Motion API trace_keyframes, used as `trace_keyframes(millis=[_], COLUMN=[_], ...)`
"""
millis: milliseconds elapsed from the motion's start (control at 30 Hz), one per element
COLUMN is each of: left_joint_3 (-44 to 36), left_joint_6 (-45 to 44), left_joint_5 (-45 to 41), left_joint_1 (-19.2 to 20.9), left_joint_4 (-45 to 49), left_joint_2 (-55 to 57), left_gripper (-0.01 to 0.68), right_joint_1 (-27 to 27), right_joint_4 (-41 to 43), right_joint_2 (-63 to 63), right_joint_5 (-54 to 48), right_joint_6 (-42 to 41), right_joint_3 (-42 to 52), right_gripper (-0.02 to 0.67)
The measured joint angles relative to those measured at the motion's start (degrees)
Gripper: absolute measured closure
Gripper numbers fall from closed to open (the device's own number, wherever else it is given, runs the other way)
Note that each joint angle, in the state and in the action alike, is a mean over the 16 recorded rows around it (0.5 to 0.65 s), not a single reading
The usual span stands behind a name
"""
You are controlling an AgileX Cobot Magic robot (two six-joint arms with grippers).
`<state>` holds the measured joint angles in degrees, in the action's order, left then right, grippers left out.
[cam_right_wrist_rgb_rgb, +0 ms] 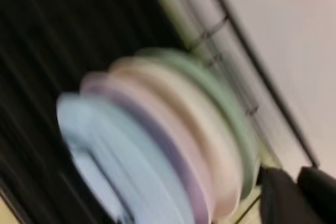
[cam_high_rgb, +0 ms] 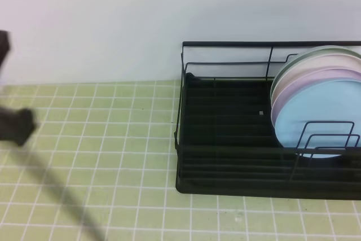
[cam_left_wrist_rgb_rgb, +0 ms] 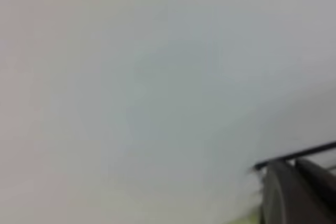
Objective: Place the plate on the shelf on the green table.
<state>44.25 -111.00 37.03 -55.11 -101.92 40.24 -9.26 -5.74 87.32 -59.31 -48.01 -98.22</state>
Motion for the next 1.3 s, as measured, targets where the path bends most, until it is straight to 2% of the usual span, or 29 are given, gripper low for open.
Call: trace_keyframes(millis=[233, 433, 600, 1000, 1133, 1300], left_joint_3=[-4.8, -9.2, -11.6, -13.8, -13.9, -13.9], left_joint_6=[-2.1, -3.0, -3.0, -3.0, -3.3, -3.5], left_joint_5=[-10.9, -16.8, -17.6, -16.9, -16.8, -16.8], left_joint_1=[0.0, 0.0, 0.0, 0.0, 0.0, 0.0], left_joint_4=[-2.6, -3.0, -3.1, -3.1, -3.1, -3.1], left_joint_2=[-9.9, -15.8, -18.0, -18.4, -18.4, -18.4], left_gripper=[0.673, 0.673, 0.673, 0.673, 0.673, 0.673], right_joint_1=[0.0, 0.0, 0.0, 0.0, 0.0, 0.0], right_joint_4=[-2.2, -2.4, -2.9, -5.7, -7.0, -9.0], right_joint_2=[-11.7, -23.6, -33.9, -57.4, -63.5, -68.7], right_joint_5=[5.2, 9.7, 14.8, 27.9, 29.6, 29.7], right_joint_6=[8.1, 14.8, 19.4, 25.3, 25.5, 25.5], right_joint_3=[0.9, 6.5, 17.2, 51.3, 57.3, 60.0], right_gripper=[0.624, 0.638, 0.639, 0.641, 0.643, 0.646])
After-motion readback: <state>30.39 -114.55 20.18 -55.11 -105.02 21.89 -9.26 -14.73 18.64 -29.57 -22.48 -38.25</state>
